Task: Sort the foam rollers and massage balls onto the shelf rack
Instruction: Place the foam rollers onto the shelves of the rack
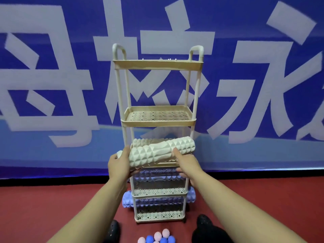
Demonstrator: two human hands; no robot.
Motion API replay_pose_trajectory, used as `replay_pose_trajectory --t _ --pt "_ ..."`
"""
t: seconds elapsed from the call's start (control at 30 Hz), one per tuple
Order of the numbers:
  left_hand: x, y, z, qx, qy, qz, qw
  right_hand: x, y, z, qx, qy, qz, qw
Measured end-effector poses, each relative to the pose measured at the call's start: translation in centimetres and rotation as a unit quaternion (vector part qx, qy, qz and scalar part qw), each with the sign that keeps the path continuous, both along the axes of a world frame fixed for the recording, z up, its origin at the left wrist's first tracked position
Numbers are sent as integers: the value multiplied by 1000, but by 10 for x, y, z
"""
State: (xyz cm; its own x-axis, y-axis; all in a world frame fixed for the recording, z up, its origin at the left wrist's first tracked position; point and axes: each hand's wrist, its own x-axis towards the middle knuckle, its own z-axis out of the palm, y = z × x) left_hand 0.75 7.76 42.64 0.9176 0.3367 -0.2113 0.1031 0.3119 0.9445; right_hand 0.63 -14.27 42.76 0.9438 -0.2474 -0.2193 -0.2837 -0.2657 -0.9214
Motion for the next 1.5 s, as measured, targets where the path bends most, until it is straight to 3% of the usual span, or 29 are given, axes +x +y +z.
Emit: replay_pose_trajectory --t 0.07,0.13,0.2,0.27,0.33,0.57,0.8,1.1,1.33,1.5 --pt "4 6 -2 11 -6 28 1000 6 -7 -6 -201 -88 -21 975" --pt "9 12 -3 27 -10 41 999 12 -11 -5 -305 -169 13 937" --pt "14 14 -4 42 -14 35 998 23 -12 -2 -380 -212 128 891" --pt "20 14 -7 54 -16 22 998 37 -10 2 -468 -219 236 823" --pt "26 15 -10 60 -23 10 998 52 -8 6 -514 -216 294 776" --pt "56 18 -25 48 13 -73 996 86 -5 5 -585 -198 309 723" --pt "74 25 -52 249 9 -56 967 126 5 1 -655 -117 203 718" --pt "87 34 -91 340 6 -89 936 181 40 -6 -665 -119 200 709" --pt "86 30 -109 548 -19 -106 829 215 25 -26 -618 -81 256 739" --pt "82 29 -116 595 -37 -122 794 219 15 -37 -583 -108 268 759"
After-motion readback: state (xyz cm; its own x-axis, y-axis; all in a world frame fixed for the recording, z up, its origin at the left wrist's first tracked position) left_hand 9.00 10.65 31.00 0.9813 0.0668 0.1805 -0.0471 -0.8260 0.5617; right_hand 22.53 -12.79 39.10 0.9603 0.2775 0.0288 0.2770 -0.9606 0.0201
